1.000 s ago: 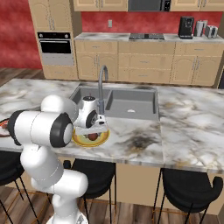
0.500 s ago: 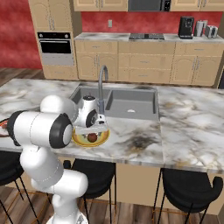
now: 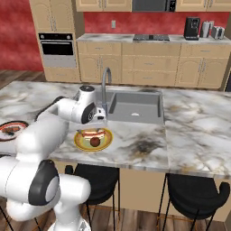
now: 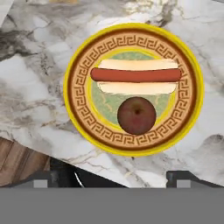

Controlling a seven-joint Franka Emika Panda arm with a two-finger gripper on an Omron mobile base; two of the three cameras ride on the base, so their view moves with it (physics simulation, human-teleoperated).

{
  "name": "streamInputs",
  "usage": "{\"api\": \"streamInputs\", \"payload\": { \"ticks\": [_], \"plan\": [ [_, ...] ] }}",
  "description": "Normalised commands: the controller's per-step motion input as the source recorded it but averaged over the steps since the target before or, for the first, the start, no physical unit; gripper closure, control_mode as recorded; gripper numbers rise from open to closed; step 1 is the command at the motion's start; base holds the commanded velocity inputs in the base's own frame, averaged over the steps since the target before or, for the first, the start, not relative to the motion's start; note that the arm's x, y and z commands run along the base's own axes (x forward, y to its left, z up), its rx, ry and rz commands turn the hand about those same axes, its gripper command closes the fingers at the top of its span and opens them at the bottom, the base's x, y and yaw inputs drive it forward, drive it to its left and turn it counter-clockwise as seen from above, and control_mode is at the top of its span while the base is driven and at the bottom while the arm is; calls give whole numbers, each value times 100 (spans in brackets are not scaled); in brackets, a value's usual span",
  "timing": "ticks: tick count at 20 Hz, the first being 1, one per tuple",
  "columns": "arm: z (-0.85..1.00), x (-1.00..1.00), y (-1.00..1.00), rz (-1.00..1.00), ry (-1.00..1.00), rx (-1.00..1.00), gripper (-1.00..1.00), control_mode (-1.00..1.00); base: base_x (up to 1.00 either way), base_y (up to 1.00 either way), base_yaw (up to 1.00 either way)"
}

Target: Pick up the apple and peach from the fridge and place one fruit on each plate on the dining counter.

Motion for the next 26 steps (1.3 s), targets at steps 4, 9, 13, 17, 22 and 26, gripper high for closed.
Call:
{"api": "streamInputs", "payload": {
  "ticks": [4, 9, 13, 17, 22, 26],
  "plan": [
    [72, -67, 28, -23, -3, 1, -100, -100, 0, 0, 0],
    [55, -91, 14, -33, 0, 0, -100, -100, 0, 0, 0],
    [62, -100, 0, -27, -1, 0, -100, -100, 0, 0, 0],
    [47, -84, 0, -6, -18, 0, -100, -100, 0, 0, 0],
    [37, -41, 0, 0, -20, 0, -100, -100, 0, 0, 0],
    [6, -10, 0, 0, -4, 0, -100, -100, 0, 0, 0]
  ]
}}
